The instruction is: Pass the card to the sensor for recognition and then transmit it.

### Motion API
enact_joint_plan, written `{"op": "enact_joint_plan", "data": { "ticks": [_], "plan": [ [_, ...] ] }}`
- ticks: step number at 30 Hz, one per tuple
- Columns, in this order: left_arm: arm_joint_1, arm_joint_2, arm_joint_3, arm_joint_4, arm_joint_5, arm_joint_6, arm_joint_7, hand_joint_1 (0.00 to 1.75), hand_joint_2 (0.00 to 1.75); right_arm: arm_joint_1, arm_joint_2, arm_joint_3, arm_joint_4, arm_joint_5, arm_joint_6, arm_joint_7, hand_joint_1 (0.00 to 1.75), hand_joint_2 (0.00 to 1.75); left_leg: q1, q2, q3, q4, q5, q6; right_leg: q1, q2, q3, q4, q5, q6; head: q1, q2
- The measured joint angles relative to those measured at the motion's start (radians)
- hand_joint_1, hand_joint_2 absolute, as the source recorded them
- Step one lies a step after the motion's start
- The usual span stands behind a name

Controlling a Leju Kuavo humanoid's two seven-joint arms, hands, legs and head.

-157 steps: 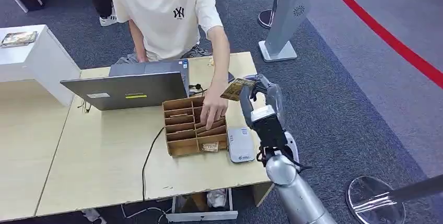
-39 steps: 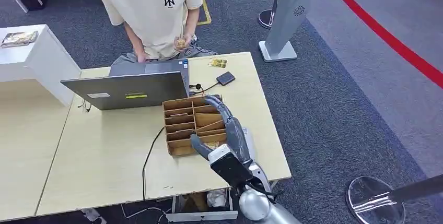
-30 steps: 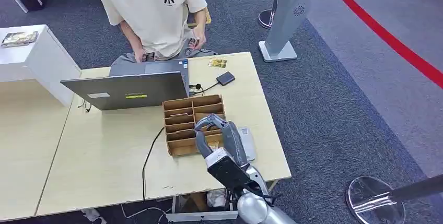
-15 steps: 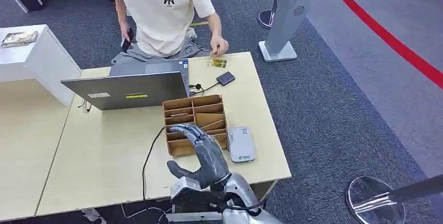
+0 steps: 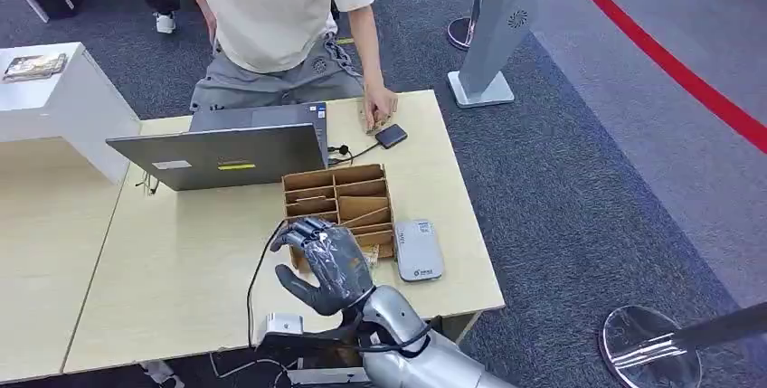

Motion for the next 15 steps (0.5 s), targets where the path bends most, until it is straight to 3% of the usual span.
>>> {"op": "enact_joint_plan", "data": {
  "ticks": [5, 8, 11, 15],
  "plan": [
    [0.000, 0.005, -0.001, 0.000, -0.008, -0.008, -0.003, 0.00, 1.75, -0.063, 0.009, 0.000, 0.072, 0.051, -0.005, 0.021, 0.86, 1.75, 0.000, 0.000, 0.000, 0.000, 0.000, 0.000, 0.000, 0.000, 0.000, 0.000, 0.000, 0.000, 0.000, 0.000],
    [0.000, 0.007, -0.002, 0.000, -0.009, -0.015, -0.005, 0.00, 1.75, -0.093, 0.011, 0.000, 0.107, 0.082, -0.005, 0.039, 0.94, 1.75, 0.000, 0.000, 0.000, 0.000, 0.000, 0.000, 0.000, 0.000, 0.000, 0.000, 0.000, 0.000, 0.000, 0.000],
    [0.000, 0.008, -0.002, 0.000, -0.010, -0.021, -0.006, 0.00, 1.75, -0.116, 0.011, -0.002, 0.143, 0.102, -0.008, 0.045, 0.84, 1.75, 0.000, 0.000, 0.000, 0.000, 0.000, 0.000, 0.000, 0.000, 0.000, 0.000, 0.000, 0.000, 0.000, 0.000],
    [0.000, 0.009, -0.002, 0.000, -0.011, -0.024, -0.010, 0.00, 1.75, -0.137, 0.012, -0.007, 0.178, 0.112, -0.011, 0.053, 0.84, 1.75, 0.000, 0.000, 0.000, 0.000, 0.000, 0.000, 0.000, 0.000, 0.000, 0.000, 0.000, 0.000, 0.000, 0.000]
  ]
}}
